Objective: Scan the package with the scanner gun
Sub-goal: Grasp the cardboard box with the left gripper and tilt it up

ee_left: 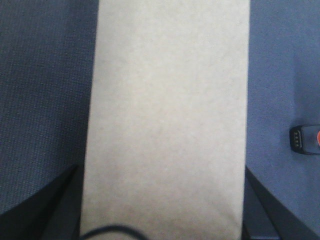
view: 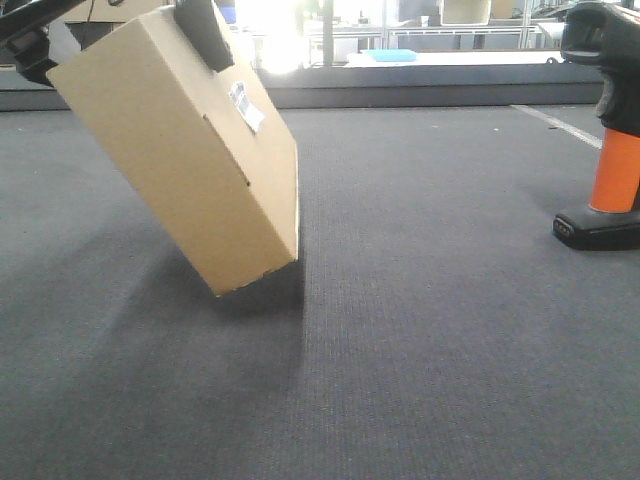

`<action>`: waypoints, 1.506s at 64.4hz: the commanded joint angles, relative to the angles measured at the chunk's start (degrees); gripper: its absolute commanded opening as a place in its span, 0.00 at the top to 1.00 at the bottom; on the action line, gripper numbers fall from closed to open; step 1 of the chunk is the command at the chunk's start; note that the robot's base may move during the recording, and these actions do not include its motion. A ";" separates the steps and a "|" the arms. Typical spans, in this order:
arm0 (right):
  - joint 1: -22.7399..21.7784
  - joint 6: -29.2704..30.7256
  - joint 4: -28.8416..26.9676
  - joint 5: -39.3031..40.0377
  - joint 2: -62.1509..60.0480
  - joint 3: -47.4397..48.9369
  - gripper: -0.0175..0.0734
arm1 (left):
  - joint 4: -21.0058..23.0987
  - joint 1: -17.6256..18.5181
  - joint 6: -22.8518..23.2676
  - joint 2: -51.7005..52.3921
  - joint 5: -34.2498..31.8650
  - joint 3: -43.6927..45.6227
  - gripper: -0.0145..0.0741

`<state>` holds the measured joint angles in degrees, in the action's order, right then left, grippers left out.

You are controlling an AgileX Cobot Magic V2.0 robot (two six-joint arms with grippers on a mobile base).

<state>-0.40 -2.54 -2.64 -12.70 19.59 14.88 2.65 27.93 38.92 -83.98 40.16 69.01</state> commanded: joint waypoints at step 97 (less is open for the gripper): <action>0.13 -9.03 1.89 75.27 58.00 -7.15 0.77 | 3.67 0.38 -8.92 0.75 2.52 0.18 0.96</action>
<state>-0.31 -11.22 -0.97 59.62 77.19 7.87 5.70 27.93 31.41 -83.98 43.33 69.01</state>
